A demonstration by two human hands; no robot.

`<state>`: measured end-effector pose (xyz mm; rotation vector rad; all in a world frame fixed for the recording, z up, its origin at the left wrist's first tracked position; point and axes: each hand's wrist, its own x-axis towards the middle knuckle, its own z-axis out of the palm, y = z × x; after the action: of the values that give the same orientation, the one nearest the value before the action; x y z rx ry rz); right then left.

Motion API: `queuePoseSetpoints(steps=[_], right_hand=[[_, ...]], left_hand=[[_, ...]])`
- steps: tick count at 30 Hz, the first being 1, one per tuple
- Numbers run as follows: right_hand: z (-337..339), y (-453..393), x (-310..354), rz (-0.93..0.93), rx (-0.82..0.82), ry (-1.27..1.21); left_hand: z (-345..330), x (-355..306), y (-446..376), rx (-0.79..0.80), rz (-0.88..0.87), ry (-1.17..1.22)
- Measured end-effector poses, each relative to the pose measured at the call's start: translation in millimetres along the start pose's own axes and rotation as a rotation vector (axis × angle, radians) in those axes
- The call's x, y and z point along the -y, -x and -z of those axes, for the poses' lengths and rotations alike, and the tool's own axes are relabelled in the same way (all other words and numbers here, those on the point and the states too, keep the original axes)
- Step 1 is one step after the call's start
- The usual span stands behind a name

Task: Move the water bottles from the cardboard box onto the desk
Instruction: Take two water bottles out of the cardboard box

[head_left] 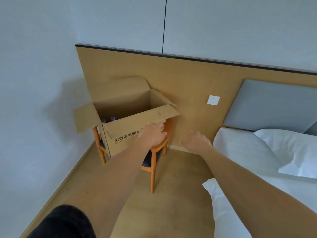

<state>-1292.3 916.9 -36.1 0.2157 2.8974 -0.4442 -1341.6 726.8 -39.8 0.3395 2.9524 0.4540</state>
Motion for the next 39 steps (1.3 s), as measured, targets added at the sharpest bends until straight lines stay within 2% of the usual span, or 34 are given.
queuePoseSetpoints(steps=[5, 11, 19, 31, 39], right_hand=[[9, -72, 2, 0.014, -0.033, 0.016], [34, -179, 17, 0.032, -0.044, 0.04], [52, -315, 74, 0.1, -0.007, 0.011], [1, -415, 154, 0.309, 0.166, 0.085], [-36, -485, 205, 0.494, 0.323, 0.141]], left_hand=[[4, 13, -71, -0.013, 0.048, 0.076], [26, 44, -178, -0.013, 0.09, 0.061], [46, 112, -295, -0.022, 0.158, 0.105], [25, 234, -321, 0.014, 0.457, 0.146], [14, 289, -314, 0.161, 0.685, 0.135]])
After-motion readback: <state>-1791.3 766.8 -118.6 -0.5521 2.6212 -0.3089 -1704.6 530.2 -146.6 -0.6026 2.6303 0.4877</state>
